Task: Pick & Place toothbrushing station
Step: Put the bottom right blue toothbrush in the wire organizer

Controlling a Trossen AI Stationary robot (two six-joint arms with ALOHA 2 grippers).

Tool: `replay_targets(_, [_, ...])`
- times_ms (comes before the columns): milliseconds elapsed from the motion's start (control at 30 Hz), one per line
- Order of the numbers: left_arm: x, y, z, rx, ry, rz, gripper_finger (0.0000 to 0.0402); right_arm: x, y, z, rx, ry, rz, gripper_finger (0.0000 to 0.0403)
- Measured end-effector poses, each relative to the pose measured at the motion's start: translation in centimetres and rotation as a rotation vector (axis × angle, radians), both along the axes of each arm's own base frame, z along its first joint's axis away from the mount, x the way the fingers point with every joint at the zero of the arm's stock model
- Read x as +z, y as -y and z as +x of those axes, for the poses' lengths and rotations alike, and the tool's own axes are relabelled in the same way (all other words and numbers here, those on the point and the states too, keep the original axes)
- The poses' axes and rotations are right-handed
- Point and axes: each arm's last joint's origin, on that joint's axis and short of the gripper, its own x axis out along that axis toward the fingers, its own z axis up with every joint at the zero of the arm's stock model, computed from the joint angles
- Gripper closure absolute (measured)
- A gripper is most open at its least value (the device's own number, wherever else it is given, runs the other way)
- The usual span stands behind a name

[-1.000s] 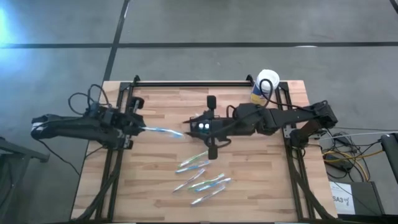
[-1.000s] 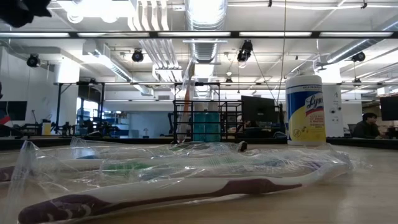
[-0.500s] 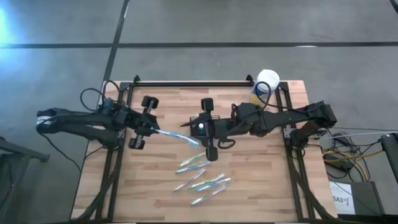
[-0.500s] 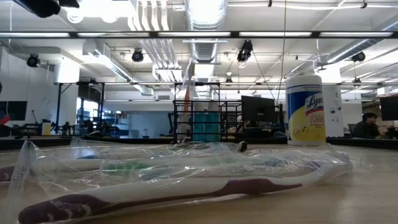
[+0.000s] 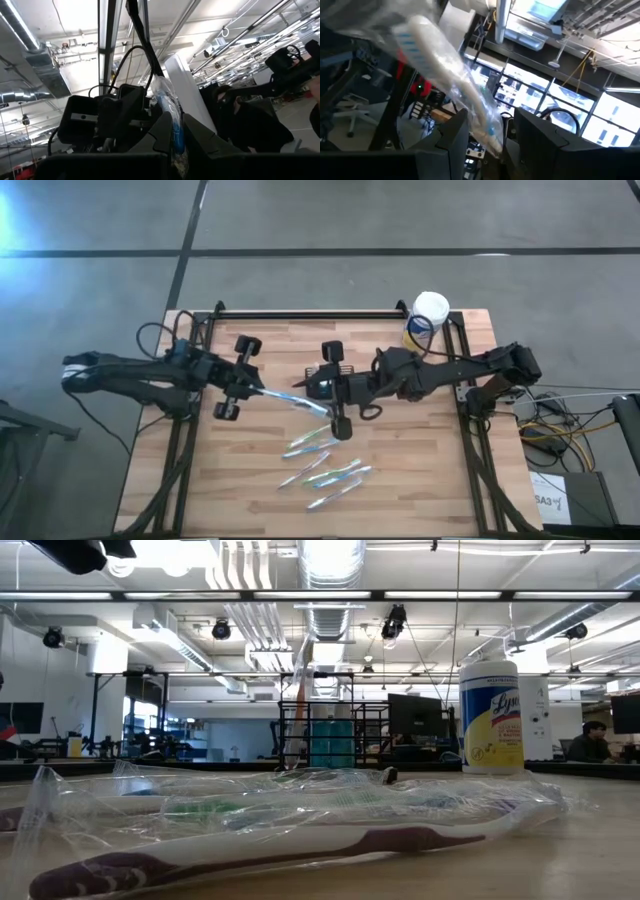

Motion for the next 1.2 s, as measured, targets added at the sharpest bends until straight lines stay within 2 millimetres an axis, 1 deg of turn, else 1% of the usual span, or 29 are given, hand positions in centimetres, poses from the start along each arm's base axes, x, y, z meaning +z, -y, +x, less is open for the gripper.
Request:
replay_targets(167, [0.1,-0.1,0.4,0.005,0.0,-0.002,0.0376,-0.1,0.0,0.0,0.04,-0.007,0.006,0.0256])
replay_targets(400, [0.1,-0.1,0.6,0.006,-0.002,-0.002,0.0376,-0.2,0.0,0.0,0.046,-0.017,0.006,0.0275])
replay_targets(500, [0.0,-0.1,0.6,0.006,-0.006,-0.003,0.0376,-0.2,0.0,0.0,0.047,-0.021,0.008,0.0295])
replay_targets(733, [-0.3,-0.1,1.0,0.006,-0.025,-0.004,0.0376,-0.2,0.0,0.0,0.052,-0.026,0.014,0.0359])
replay_targets(833, [-0.5,-0.1,1.2,0.007,-0.038,-0.005,0.0376,-0.3,0.0,0.0,0.049,-0.035,0.001,0.038])
replay_targets(900, [-0.6,-0.2,1.3,0.006,-0.049,-0.008,0.0365,-0.3,0.0,0.0,0.048,-0.039,-0.003,0.0384])
replay_targets(1033, [-0.7,-0.1,1.2,-0.015,-0.077,-0.023,0.0322,-0.5,0.0,0.1,0.044,-0.063,-0.003,0.0384])
replay_targets(1200, [-0.2,-0.1,0.0,-0.03,-0.14,-0.037,0.0279,-0.9,0.1,-0.3,0.013,-0.16,-0.004,0.0385])
